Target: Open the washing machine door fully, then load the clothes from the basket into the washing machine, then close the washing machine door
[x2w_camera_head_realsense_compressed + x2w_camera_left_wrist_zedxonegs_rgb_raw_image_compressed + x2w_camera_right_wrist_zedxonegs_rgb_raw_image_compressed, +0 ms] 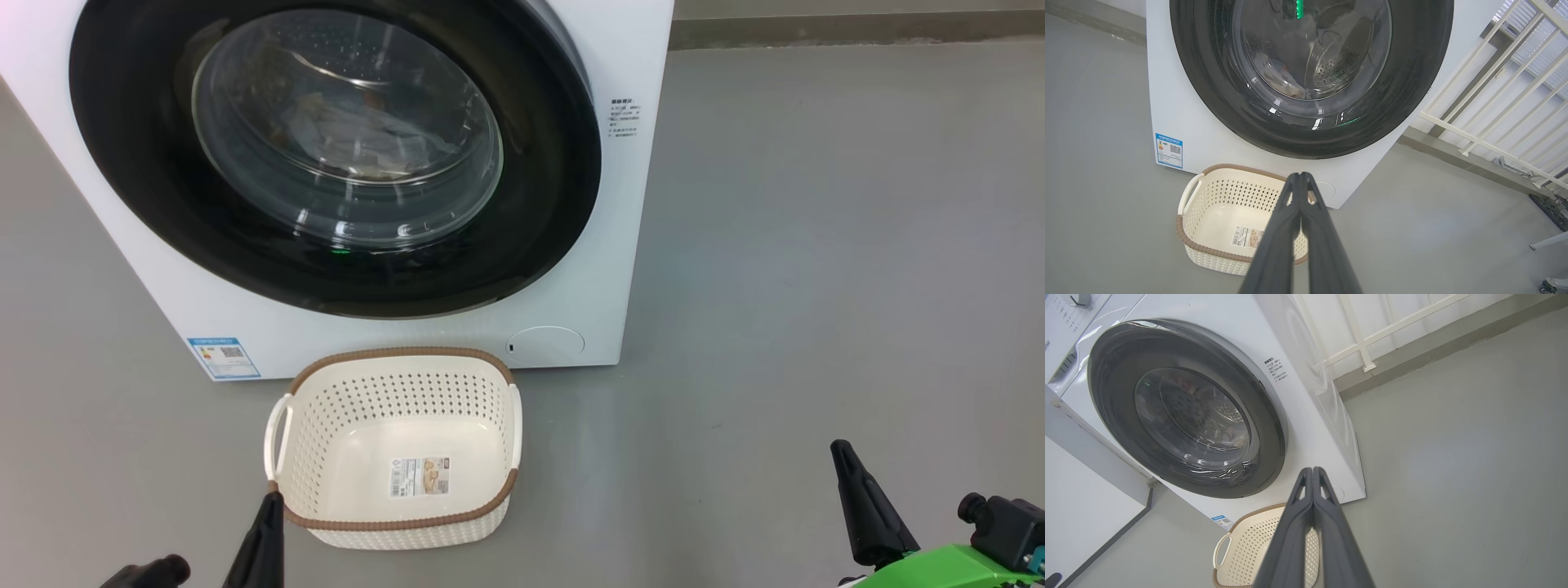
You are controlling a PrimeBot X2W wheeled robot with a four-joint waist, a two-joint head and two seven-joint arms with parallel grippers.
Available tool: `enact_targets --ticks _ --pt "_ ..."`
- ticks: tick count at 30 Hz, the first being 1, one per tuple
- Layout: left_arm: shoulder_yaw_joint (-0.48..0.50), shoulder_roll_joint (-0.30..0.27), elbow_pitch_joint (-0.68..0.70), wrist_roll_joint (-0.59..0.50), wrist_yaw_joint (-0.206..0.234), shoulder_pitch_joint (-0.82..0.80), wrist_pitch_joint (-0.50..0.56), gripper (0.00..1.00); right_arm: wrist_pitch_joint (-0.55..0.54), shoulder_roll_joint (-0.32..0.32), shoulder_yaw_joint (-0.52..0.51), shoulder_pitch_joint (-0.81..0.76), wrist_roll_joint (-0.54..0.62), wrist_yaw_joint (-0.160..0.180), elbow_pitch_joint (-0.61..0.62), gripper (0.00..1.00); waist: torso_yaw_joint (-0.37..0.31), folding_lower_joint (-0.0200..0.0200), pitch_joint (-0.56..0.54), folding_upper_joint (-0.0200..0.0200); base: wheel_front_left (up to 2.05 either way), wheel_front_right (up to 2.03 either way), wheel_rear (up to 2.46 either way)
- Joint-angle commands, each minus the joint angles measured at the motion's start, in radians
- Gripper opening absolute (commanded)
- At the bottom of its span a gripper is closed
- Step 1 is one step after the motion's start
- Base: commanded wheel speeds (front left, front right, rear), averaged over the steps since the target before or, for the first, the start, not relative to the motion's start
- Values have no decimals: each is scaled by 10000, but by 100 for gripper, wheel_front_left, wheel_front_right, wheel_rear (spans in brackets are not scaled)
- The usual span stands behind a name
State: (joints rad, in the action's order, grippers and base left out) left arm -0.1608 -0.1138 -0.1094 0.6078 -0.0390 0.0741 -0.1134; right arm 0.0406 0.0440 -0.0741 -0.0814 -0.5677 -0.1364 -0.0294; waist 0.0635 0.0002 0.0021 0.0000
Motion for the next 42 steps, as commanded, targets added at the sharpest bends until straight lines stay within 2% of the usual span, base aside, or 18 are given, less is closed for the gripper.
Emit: enact_targets --ticks 1,42 --pt "228 -71 143 300 -69 -425 69 0 -32 141 89 471 -324 16 171 0 -11 -1 0 0 0 0 0" --pt "1159 107 -506 4779 -447 -1026 894 0 -558 235 52 1088 -4962 34 -852 0 -289 -1 5 0 0 0 0"
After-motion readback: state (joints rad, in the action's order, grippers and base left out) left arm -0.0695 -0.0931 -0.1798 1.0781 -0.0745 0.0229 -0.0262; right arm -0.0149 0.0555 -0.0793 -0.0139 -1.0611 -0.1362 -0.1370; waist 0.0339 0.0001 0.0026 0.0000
